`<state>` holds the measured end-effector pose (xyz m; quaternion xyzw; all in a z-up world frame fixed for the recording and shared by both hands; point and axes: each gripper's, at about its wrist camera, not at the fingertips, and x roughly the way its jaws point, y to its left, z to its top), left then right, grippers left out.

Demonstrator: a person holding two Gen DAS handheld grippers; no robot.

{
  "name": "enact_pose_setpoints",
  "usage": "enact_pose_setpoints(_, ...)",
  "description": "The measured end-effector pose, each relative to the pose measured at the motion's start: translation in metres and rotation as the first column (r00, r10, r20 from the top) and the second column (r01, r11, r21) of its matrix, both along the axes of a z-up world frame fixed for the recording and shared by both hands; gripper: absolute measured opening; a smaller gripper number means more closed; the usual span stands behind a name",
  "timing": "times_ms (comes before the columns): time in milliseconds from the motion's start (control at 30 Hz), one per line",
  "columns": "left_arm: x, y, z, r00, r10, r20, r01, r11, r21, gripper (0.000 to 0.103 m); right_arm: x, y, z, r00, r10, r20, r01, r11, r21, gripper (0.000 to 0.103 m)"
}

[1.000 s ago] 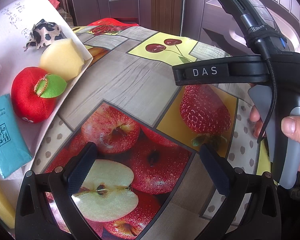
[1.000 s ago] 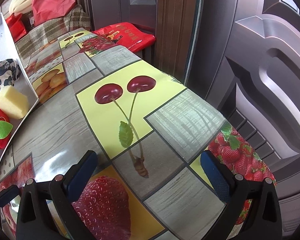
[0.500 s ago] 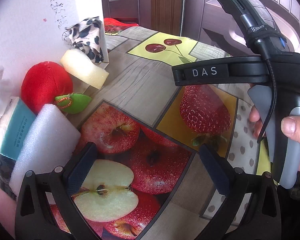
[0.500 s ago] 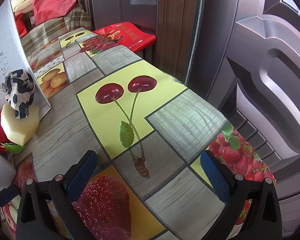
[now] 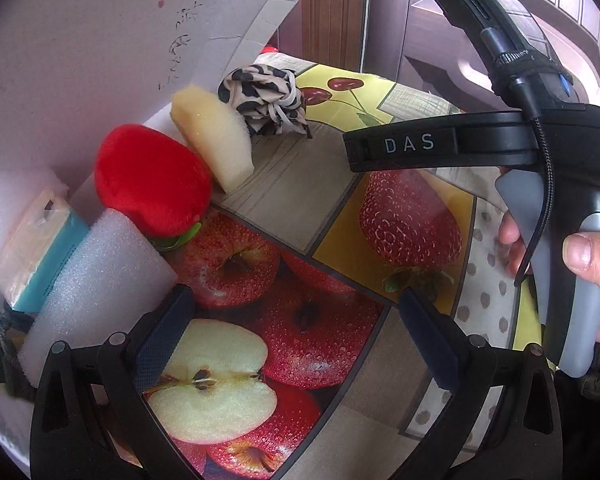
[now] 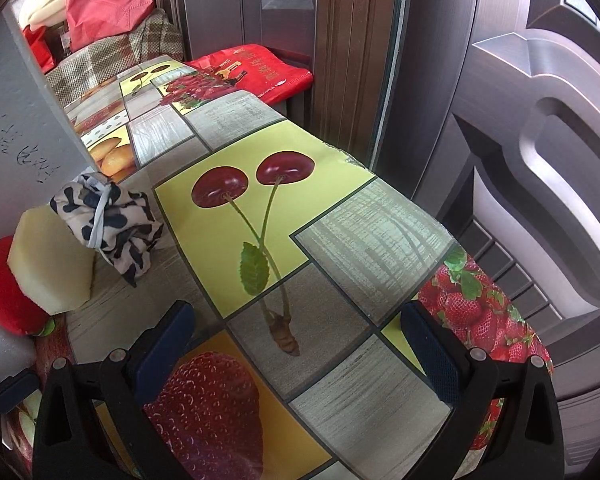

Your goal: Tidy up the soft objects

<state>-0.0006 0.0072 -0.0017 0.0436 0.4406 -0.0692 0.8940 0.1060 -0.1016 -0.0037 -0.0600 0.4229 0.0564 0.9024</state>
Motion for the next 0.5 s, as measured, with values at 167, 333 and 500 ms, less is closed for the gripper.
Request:
enact_pose_setpoints(167, 0.0001, 0.0000, -0.0001, 1.000, 0.000, 0.000, 0.000, 1.000, 0.000, 0.102, 0.0001, 0.0002, 0.0000, 1.000, 0.001, 0.000, -0.001, 1.000, 0.000, 0.103)
enact_pose_setpoints(333, 0.0001, 0.0002, -0.0001, 1.000, 0.000, 0.000, 0.000, 1.000, -0.001, 0.102, 0.0004, 0.0001, -0.0001, 1.000, 0.000, 0.000, 0.000, 1.000, 0.002, 0.103)
enact_pose_setpoints(500, 0.0001, 0.0002, -0.0001, 1.000, 0.000, 0.000, 0.000, 1.000, -0.001, 0.102, 0.0008, 0.0004, -0.0002, 1.000, 0.000, 0.000, 0.000, 1.000, 0.005, 0.103)
